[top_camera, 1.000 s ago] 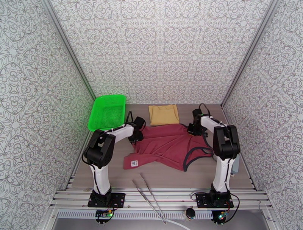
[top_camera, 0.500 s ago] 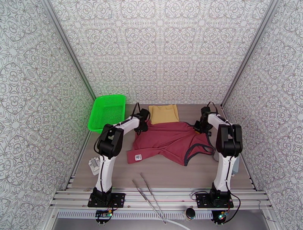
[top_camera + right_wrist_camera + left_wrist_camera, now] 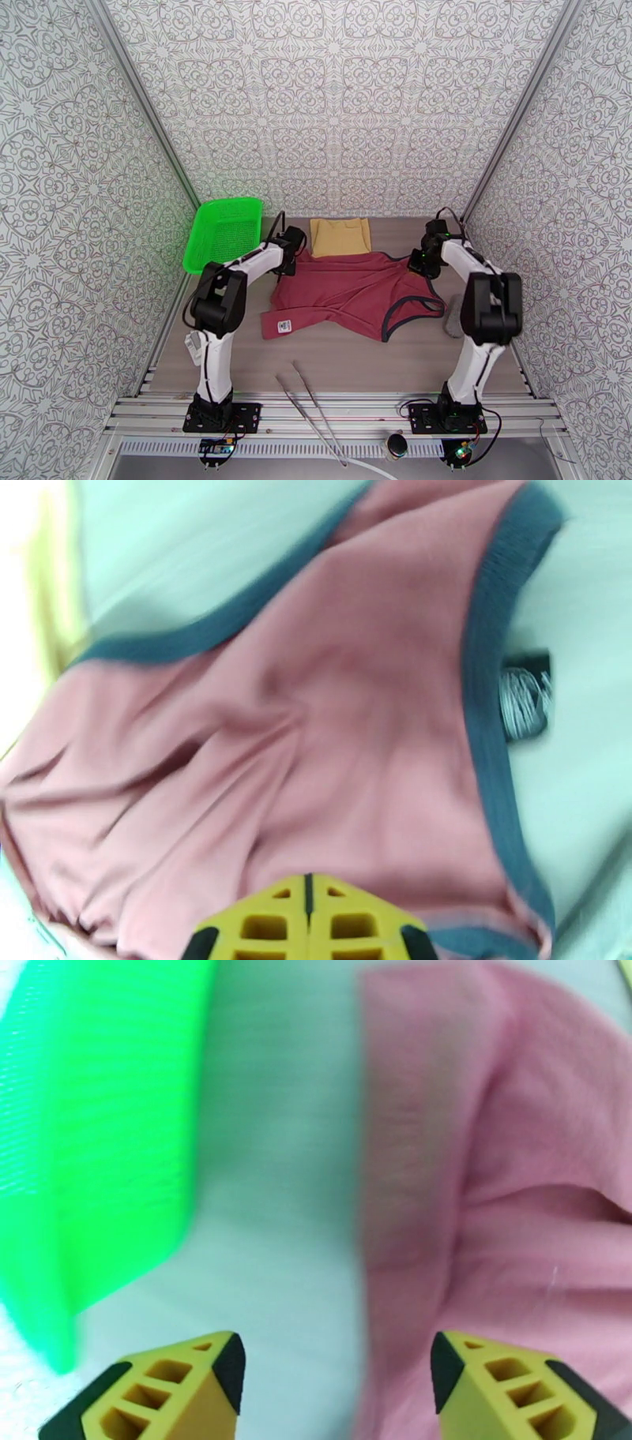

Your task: Fold and stack the mixed laundry pile

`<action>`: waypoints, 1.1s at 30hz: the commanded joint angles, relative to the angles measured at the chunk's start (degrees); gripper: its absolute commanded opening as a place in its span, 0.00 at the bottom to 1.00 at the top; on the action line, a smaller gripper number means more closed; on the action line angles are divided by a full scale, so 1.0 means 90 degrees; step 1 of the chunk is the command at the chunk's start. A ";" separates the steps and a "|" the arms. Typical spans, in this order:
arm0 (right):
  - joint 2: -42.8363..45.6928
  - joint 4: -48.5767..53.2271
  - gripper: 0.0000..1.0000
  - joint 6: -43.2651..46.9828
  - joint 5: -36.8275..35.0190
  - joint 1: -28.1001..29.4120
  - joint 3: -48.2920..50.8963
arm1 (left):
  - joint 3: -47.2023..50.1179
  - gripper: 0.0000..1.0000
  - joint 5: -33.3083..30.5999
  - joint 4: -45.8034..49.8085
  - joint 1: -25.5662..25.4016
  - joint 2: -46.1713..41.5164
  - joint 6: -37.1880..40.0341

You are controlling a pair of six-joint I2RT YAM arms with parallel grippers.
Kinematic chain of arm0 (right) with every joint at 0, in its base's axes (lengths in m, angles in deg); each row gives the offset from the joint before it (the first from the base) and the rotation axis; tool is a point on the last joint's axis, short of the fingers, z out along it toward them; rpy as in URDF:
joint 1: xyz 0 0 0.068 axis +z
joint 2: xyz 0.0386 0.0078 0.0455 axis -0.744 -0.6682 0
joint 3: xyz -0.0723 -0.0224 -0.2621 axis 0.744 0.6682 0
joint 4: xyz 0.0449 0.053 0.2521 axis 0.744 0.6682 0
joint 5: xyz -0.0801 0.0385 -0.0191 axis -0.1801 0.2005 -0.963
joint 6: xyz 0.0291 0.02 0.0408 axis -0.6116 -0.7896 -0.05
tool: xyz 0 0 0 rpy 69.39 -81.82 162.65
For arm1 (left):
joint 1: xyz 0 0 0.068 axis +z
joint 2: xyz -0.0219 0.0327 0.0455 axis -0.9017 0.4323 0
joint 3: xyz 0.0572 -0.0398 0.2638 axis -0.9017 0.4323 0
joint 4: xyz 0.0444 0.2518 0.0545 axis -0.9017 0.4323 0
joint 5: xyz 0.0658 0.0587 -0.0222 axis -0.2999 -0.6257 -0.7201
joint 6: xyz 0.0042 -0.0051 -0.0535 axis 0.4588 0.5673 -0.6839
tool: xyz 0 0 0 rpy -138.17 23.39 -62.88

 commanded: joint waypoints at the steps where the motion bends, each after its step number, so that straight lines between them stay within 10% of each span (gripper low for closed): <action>1: 0.0658 -0.0048 0.03 -0.0015 0.0002 0.0424 0.0616 | 0.0202 0.68 -0.0489 0.0266 -0.0154 -0.0547 0.0059; 4: 0.0967 -0.0277 0.02 -0.0211 0.0119 0.0819 0.1125 | 0.0492 0.60 0.0078 0.0070 -0.0446 -0.0933 -0.0027; 10: 0.0781 -0.0997 0.00 -0.0716 0.0439 0.1175 0.1736 | 0.0718 0.00 0.2114 -0.0667 -0.0685 -0.0605 -0.0431; 17: 0.0451 -0.1198 0.00 -0.0862 0.0301 0.1181 0.1888 | 0.0640 0.00 0.1827 -0.0904 -0.0225 0.0374 -0.0725; 33: 0.0297 -0.1189 0.00 -0.0883 -0.0089 0.1178 0.2259 | 0.2024 0.00 0.1238 -0.1144 0.1024 -0.0646 -0.0544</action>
